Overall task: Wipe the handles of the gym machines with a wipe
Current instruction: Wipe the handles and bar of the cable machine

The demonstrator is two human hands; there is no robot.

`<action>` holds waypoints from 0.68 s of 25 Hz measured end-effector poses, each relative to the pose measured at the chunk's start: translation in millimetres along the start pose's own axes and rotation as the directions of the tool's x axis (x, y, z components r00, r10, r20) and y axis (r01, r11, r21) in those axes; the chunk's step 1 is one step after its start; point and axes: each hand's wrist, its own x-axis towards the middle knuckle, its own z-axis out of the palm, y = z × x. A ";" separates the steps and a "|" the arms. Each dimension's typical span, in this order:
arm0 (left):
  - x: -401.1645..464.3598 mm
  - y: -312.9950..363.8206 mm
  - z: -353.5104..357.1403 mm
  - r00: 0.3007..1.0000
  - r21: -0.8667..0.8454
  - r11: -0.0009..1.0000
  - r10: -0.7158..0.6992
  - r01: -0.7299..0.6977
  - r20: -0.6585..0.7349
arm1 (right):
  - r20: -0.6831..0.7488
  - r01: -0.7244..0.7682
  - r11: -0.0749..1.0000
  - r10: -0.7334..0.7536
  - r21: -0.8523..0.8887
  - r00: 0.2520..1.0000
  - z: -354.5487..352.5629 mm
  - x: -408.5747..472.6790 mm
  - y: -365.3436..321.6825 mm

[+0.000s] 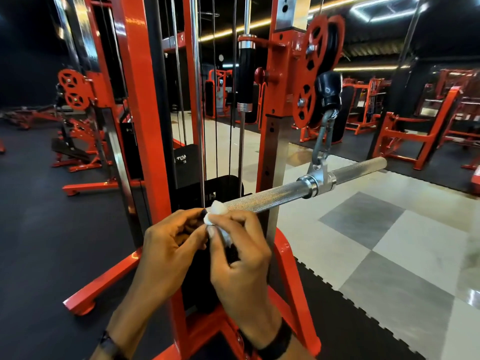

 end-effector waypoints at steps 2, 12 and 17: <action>0.5 -0.5 -3.0 1.000 -0.011 1.000 0.001 -0.001 0.007 | 0.045 0.021 0.999 -0.023 0.027 0.999 0.7 0.8 -3.0; -3.0 -3.6 0.4 0.999 -0.004 1.000 0.027 -0.027 -0.026 | -0.287 -0.173 0.942 0.088 -0.287 0.954 -80.8 66.7 96.9; -0.2 -5.1 2.6 1.000 0.002 1.000 0.005 -0.005 -0.027 | -0.247 -0.173 0.981 0.147 -0.089 0.958 -42.1 39.4 62.0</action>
